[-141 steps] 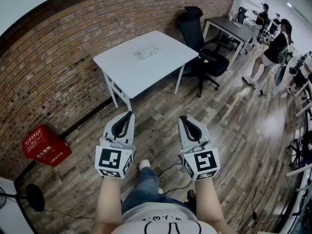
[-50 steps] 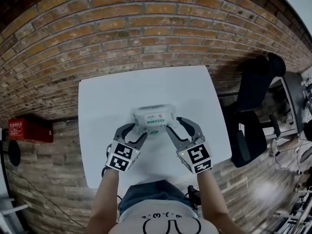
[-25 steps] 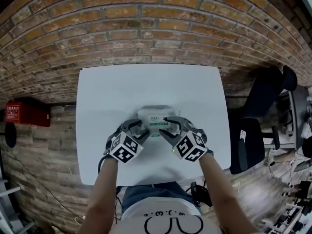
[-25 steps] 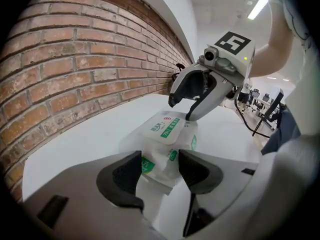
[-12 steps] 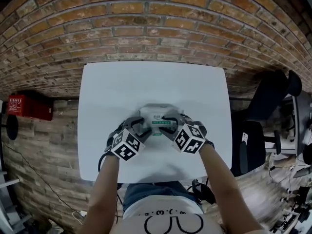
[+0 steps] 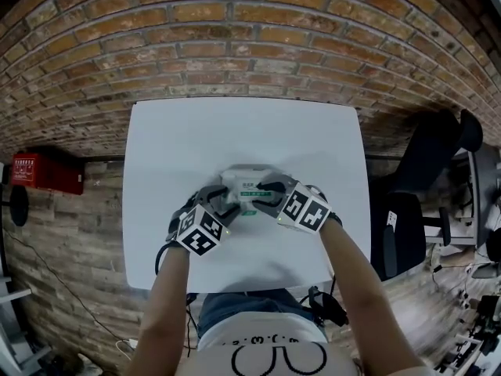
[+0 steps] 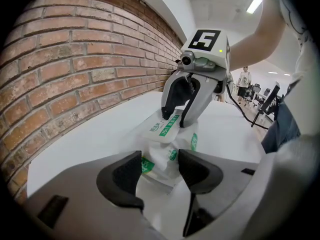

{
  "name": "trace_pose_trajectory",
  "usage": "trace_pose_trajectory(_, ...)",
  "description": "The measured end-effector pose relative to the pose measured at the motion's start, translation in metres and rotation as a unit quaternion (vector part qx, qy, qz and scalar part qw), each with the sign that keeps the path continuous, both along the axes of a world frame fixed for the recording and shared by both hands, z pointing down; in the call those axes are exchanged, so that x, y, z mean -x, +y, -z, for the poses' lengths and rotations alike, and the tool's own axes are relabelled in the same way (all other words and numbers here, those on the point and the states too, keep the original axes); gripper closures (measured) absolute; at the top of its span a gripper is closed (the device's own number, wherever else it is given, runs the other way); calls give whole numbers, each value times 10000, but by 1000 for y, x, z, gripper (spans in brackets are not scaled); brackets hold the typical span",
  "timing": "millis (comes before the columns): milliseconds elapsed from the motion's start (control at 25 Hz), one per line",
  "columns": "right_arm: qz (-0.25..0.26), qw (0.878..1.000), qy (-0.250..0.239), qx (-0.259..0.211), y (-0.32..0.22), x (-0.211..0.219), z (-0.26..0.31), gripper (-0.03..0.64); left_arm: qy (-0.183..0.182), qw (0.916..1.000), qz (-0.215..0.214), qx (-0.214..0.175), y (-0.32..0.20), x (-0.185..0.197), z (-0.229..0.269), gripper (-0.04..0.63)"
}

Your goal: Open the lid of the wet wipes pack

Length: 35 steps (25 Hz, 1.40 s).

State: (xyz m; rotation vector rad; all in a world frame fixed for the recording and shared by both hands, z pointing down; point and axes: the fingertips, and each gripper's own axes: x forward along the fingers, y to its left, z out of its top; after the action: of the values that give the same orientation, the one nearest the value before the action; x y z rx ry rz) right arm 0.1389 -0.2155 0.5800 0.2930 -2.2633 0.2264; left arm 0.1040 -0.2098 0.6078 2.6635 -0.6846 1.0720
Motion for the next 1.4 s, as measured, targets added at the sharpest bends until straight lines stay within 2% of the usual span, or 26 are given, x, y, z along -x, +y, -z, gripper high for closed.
trace_pose_trajectory(280, -234, 9988, -229, 377, -3, -6, 0, 477, -22, 10000, 6, 1, 1, -1, 0, 368)
trace_pose_trajectory(880, -182, 9985, -422, 298, 0, -4, 6, 515, -59, 9999, -85, 38, 1, -2, -1, 368)
trace_pose_trajectory(960, -331, 9981, -497, 168, -5, -4, 9, 523, -77, 9999, -99, 39, 1, -1, -1, 368)
trace_pose_trajectory(1040, -711, 9952, -654, -127, -19, -7, 15, 615, -105, 9999, -126, 25, 1, -1, -2, 368)
trace_pose_trajectory(1120, -896, 9931, -728, -229, -29, -10, 21, 615, -117, 9998, -138, 9, 1, -1, -2, 368)
trace_pose_trajectory(1280, -323, 9984, -373, -268, -16, -9, 21, 607, -132, 9998, -142, 25, 1, -1, -2, 368)
trace_pose_trajectory(1400, 267, 9989, -57, -380, 3, -4, 13, 513, -126, 9998, -151, 35, 1, -1, -3, 368)
